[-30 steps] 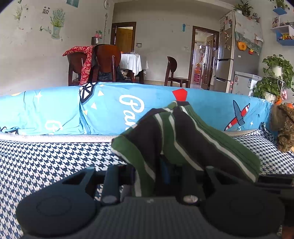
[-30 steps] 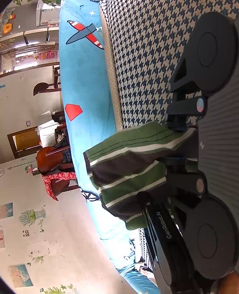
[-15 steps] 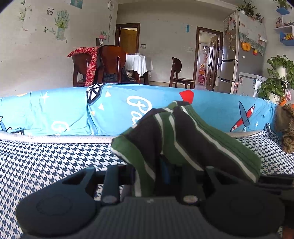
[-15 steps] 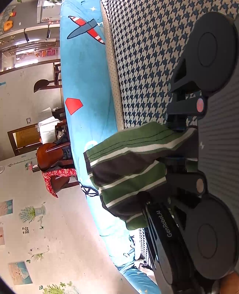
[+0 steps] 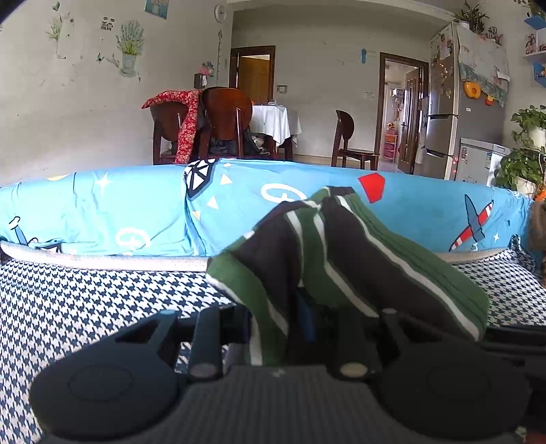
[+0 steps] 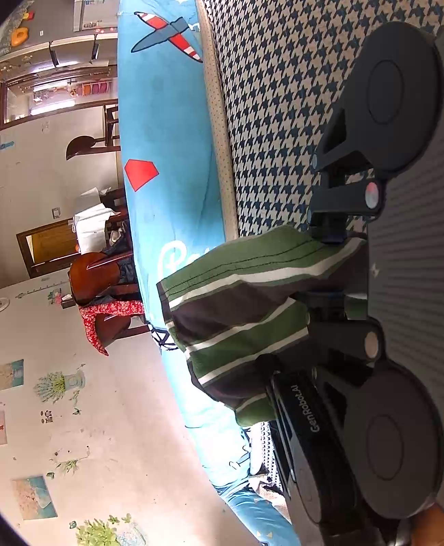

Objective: Fold clothes

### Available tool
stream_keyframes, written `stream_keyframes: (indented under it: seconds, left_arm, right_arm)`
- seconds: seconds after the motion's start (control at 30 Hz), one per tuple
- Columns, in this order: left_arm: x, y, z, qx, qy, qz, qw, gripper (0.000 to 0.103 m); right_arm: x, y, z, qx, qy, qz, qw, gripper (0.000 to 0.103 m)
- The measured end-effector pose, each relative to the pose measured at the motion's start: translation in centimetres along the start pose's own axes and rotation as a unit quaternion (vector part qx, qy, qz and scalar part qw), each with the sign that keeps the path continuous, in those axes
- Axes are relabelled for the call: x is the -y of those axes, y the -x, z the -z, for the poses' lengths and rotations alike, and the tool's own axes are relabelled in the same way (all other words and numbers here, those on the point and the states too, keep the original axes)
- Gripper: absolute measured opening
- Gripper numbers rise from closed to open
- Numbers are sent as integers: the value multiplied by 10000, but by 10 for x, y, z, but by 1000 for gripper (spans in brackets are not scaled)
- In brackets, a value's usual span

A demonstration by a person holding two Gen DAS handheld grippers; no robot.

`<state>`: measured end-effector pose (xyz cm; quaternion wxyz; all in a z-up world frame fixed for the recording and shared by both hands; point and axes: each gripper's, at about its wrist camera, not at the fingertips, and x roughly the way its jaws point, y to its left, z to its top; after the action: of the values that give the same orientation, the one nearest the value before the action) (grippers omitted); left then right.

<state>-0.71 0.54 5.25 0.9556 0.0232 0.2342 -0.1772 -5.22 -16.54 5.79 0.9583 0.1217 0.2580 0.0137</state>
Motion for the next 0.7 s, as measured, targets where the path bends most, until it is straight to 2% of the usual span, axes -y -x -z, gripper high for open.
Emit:
stream_keyframes:
  seconds: [0.33,0.7]
  left_arm:
    - [-1,-20,0,53,-196,-186,9996,26]
    - [-2,-55,7,-147,-170,-255,9994,26]
  right_arm:
    - [-5,-19,1,56,-98,-12,9999,25]
    - [0,-48,5,-45,-238,98,9997,25]
